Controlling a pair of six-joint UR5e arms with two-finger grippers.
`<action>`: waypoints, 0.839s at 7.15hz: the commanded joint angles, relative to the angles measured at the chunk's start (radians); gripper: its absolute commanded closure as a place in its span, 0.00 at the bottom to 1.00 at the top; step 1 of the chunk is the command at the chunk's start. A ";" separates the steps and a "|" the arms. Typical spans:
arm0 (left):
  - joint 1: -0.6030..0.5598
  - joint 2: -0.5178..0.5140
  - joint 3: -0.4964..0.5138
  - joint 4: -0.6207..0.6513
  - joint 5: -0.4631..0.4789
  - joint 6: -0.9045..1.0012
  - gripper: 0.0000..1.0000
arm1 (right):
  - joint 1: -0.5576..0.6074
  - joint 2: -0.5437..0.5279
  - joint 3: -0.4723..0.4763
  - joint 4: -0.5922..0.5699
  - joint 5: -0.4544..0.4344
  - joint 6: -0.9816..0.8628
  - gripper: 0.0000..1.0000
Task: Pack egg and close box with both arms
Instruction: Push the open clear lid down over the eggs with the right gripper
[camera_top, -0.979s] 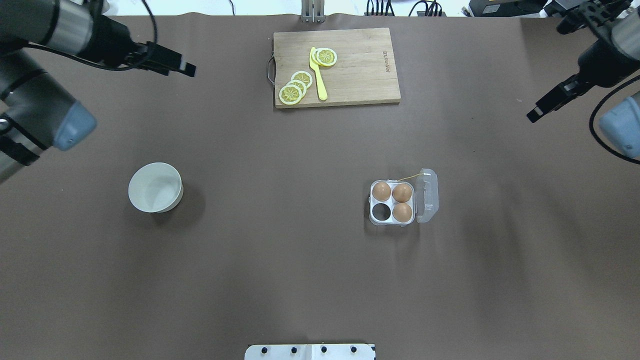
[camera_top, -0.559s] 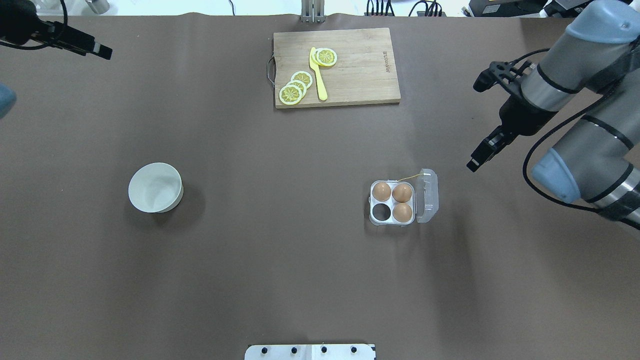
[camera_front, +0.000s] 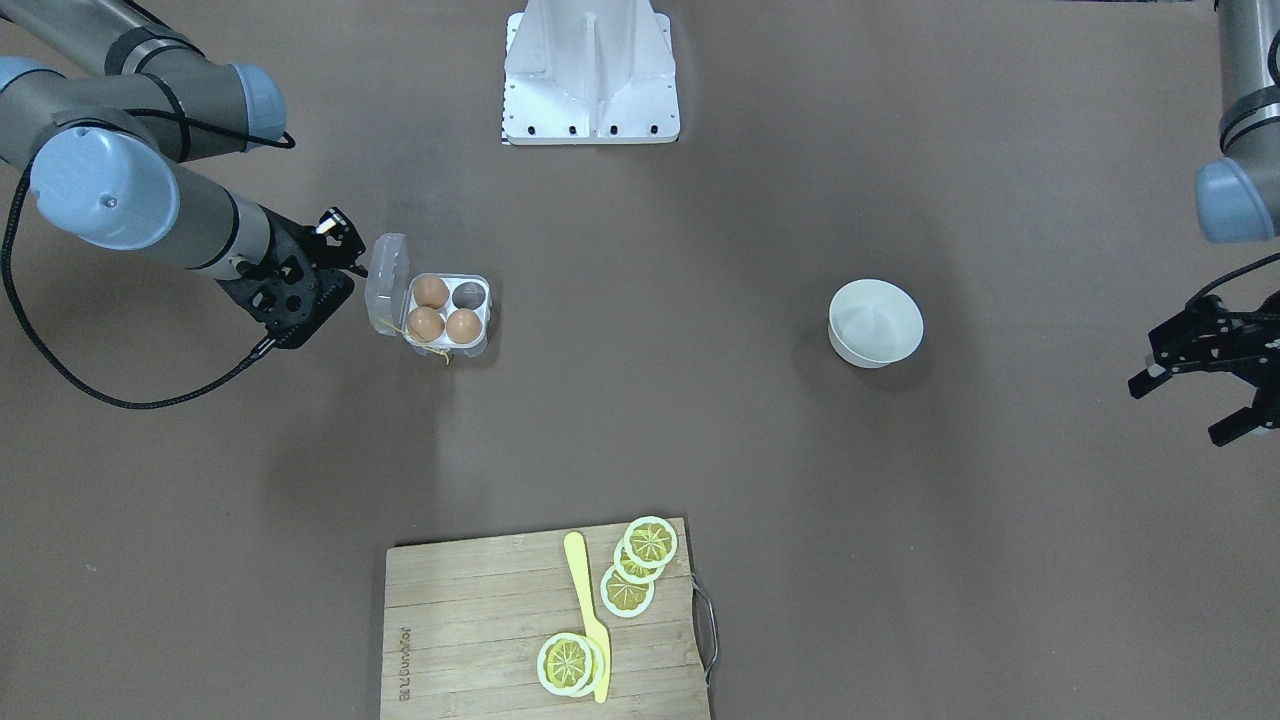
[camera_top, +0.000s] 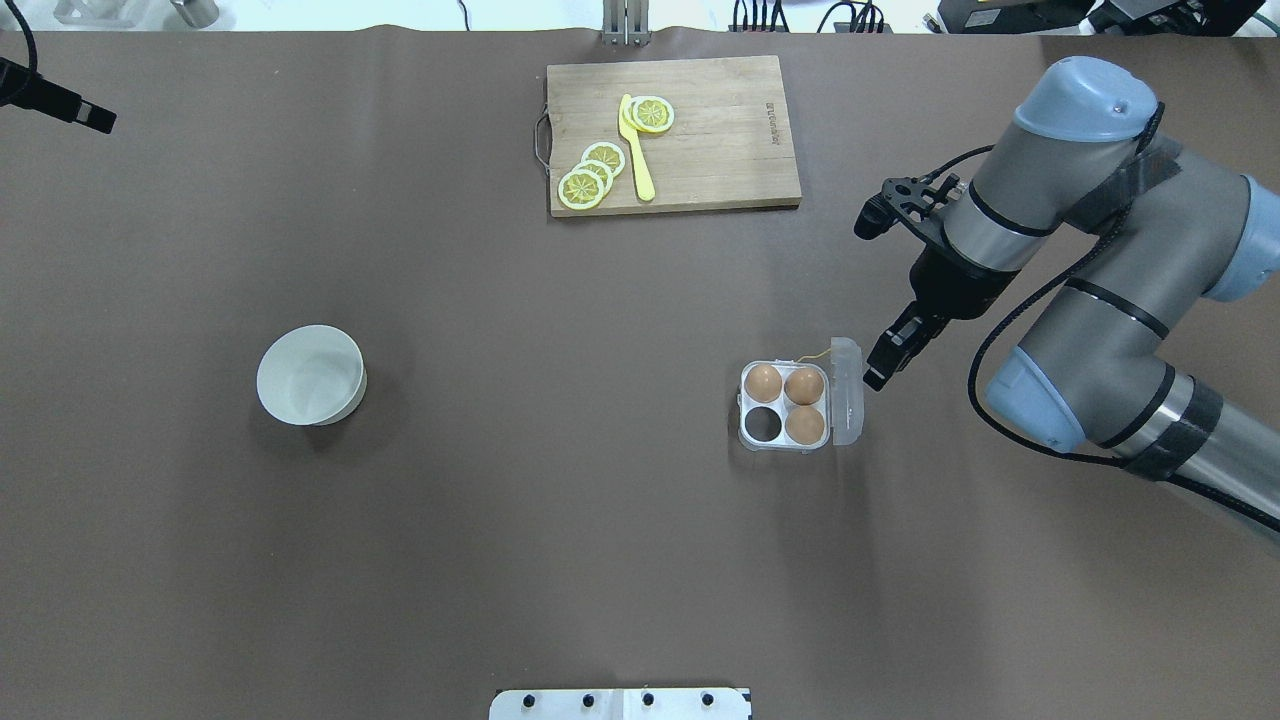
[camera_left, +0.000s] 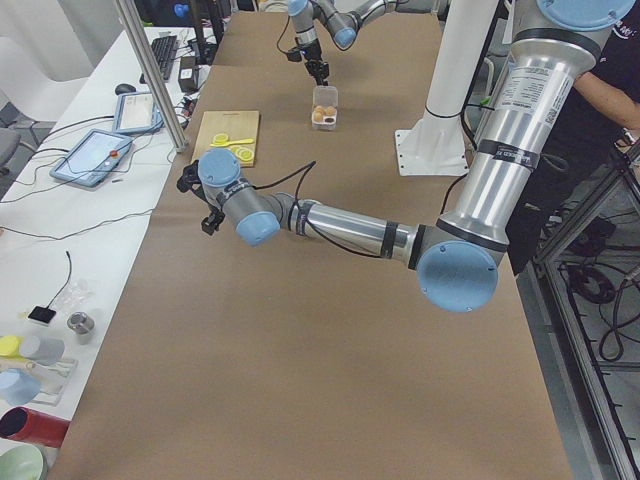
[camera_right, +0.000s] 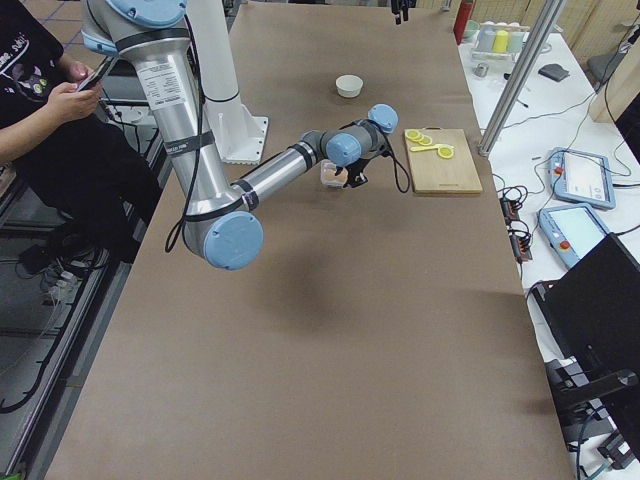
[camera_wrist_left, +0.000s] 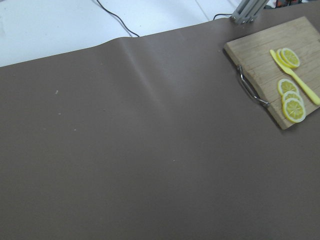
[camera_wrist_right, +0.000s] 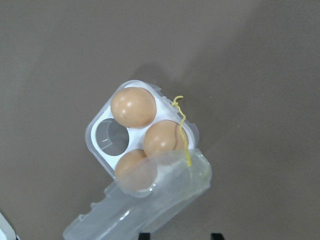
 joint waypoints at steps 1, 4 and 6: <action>-0.014 0.022 -0.001 0.012 0.001 0.034 0.05 | -0.025 0.037 -0.009 -0.001 0.001 0.005 0.47; -0.016 0.038 -0.001 0.012 0.001 0.059 0.05 | -0.088 0.071 -0.023 0.000 -0.054 0.040 0.45; -0.016 0.042 -0.002 0.012 -0.001 0.059 0.05 | -0.083 0.070 -0.017 0.000 -0.065 0.042 0.00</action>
